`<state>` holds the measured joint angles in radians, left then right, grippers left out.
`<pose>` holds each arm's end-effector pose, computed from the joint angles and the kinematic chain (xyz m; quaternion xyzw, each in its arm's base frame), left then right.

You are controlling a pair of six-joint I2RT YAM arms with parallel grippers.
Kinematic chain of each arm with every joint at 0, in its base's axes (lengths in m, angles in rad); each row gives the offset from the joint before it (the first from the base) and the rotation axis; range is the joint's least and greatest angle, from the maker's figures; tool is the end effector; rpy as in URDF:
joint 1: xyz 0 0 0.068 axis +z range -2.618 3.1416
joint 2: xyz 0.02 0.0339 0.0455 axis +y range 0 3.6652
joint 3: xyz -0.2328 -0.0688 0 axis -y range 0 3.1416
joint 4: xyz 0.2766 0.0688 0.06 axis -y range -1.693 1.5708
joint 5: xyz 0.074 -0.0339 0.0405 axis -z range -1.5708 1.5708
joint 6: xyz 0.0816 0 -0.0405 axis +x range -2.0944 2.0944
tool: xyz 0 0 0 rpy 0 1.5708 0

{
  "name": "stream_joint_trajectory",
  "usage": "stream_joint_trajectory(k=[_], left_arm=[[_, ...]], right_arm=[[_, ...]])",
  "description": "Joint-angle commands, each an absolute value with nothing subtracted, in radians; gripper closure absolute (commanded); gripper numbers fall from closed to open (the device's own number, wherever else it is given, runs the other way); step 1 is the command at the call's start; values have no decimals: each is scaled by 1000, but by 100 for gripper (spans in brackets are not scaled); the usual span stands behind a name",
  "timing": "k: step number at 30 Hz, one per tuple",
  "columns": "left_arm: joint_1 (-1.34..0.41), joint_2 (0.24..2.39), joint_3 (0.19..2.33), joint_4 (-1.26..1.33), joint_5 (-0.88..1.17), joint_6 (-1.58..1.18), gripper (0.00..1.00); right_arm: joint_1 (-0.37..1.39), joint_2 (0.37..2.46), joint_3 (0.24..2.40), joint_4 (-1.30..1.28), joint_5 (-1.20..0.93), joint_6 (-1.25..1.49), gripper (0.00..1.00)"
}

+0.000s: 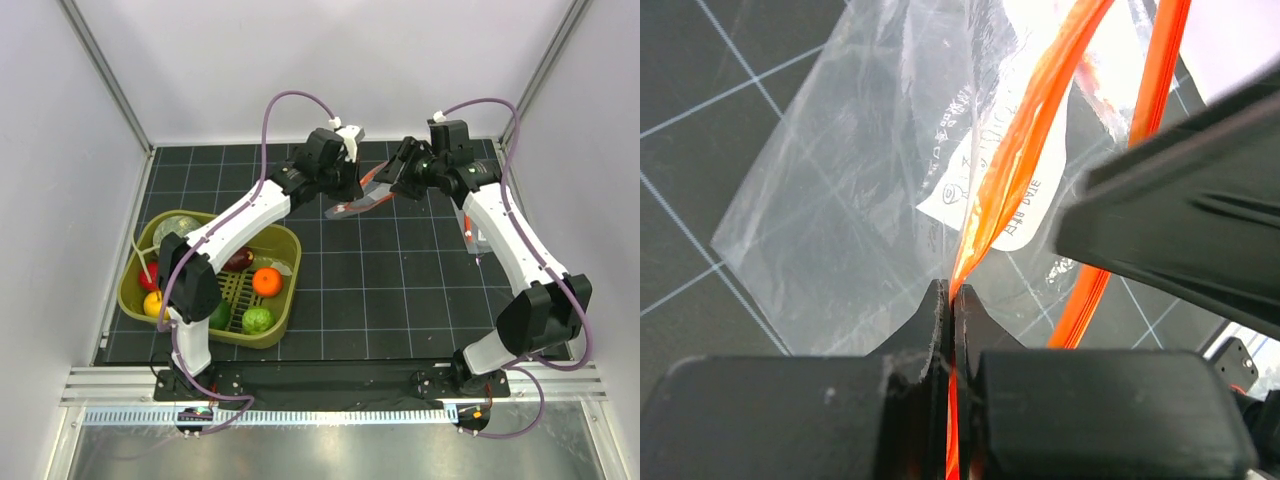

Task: Place the food in the zip-top bag and seal the zipper
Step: Pick up the zipper food storage bag at the center of the board, then open the zipper of the food storage bag at the center of the board.

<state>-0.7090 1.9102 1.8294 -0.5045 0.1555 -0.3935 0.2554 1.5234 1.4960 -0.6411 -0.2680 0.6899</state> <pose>0.3765 -0.3396 0.2851 0.1743 0.8617 -0.3053 0.3659 0.3883 0.1237 0.3038 0.1354 0.8835 0.3038 0.3300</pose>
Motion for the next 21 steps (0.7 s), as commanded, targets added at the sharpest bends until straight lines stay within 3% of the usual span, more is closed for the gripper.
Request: stream_joint_trajectory(k=[1, 21], left_arm=[[-701, 1890, 1856, -474, 132, -403, 100], [-698, 1856, 1807, -459, 160, -417, 100]], right_arm=[[261, 1456, 1539, -672, -230, 673, 42], [262, 1542, 1608, -719, -172, 696, 42]])
